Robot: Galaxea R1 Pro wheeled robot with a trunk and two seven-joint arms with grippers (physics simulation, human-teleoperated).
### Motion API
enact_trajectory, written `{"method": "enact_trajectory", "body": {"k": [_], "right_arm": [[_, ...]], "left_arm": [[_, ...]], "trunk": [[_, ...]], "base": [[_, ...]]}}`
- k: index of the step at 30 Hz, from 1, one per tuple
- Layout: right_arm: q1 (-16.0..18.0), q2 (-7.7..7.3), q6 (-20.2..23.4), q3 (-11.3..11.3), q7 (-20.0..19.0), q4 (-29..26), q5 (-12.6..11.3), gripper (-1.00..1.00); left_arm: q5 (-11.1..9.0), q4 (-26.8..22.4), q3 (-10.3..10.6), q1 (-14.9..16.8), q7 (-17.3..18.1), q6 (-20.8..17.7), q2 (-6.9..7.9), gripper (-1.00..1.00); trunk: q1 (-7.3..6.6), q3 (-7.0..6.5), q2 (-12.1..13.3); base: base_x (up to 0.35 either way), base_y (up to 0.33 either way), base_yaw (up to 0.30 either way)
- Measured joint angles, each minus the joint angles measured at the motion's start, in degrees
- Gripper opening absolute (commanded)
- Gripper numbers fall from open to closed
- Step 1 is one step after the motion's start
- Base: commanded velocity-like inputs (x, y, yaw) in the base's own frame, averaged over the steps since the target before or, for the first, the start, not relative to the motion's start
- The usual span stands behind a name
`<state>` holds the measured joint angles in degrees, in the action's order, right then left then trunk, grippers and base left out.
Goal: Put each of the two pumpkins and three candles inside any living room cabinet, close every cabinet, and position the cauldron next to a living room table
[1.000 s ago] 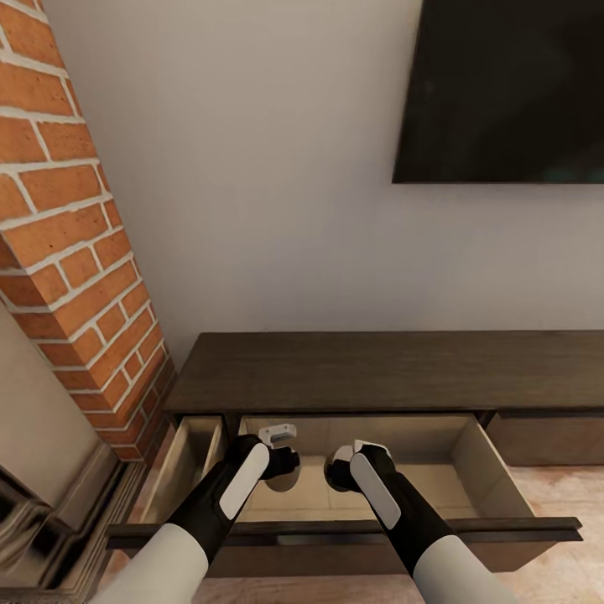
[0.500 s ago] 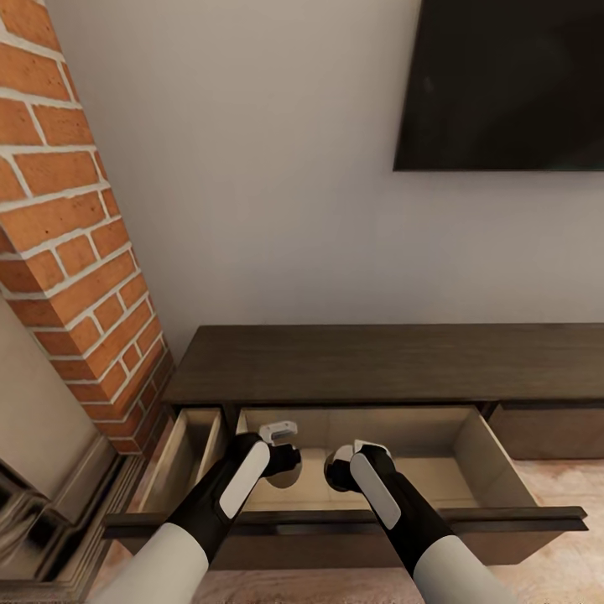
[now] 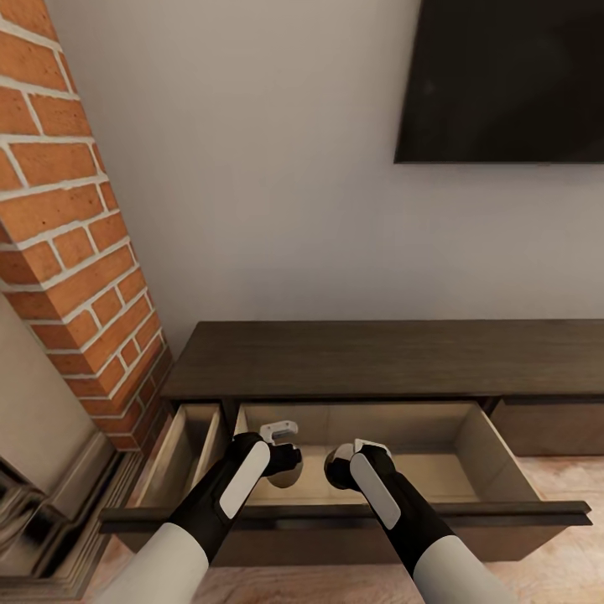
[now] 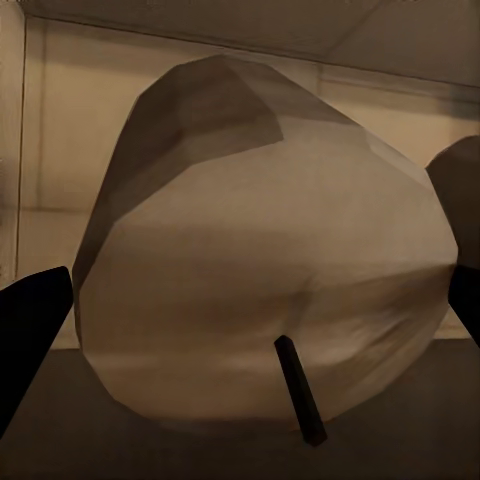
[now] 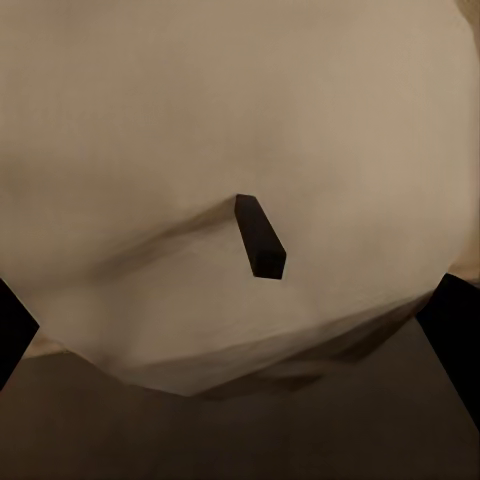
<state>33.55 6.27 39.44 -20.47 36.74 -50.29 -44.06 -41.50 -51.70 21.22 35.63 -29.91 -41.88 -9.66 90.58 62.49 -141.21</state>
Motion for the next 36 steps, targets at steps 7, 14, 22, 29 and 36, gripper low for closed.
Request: {"method": "enact_trajectory", "body": {"k": [7, 14, 22, 29, 36], "right_arm": [[0.03, 0.00, 0.00, -0.03, -0.02, 0.00, -0.02, -1.00], [0.05, 0.00, -0.01, -0.03, -0.03, 0.00, -0.02, -1.00], [0.02, 0.00, 0.00, 0.02, -0.04, 0.00, -0.01, -1.00], [0.02, 0.04, 0.01, 0.00, -0.04, 0.00, -0.07, -1.00], [0.00, 0.23, -2.04, -0.10, -0.03, 0.22, 0.28, -1.00]], "left_arm": [[-0.01, 0.00, 0.02, 0.01, -0.08, 0.00, -0.02, -1.00], [0.03, 0.02, 0.02, 0.02, -0.09, -0.02, -0.02, -1.00], [0.06, 0.09, 0.02, 0.01, -0.16, -0.01, -0.02, -1.00], [0.08, 0.09, 0.02, 0.00, -0.18, -0.02, -0.03, -1.00], [0.10, 0.16, 0.02, 0.01, -0.26, 0.03, -0.02, -1.00]], "trunk": [[0.00, 0.00, 0.00], [0.00, 0.00, 0.00], [0.01, 0.00, 0.00], [0.44, 0.36, -0.78], [1.22, 1.78, -2.05]], "base": [[0.037, 0.000, 0.000], [0.112, -0.013, 0.000], [0.023, -0.102, 0.000], [0.001, -0.003, 0.000], [0.000, 0.000, 0.000]]}}
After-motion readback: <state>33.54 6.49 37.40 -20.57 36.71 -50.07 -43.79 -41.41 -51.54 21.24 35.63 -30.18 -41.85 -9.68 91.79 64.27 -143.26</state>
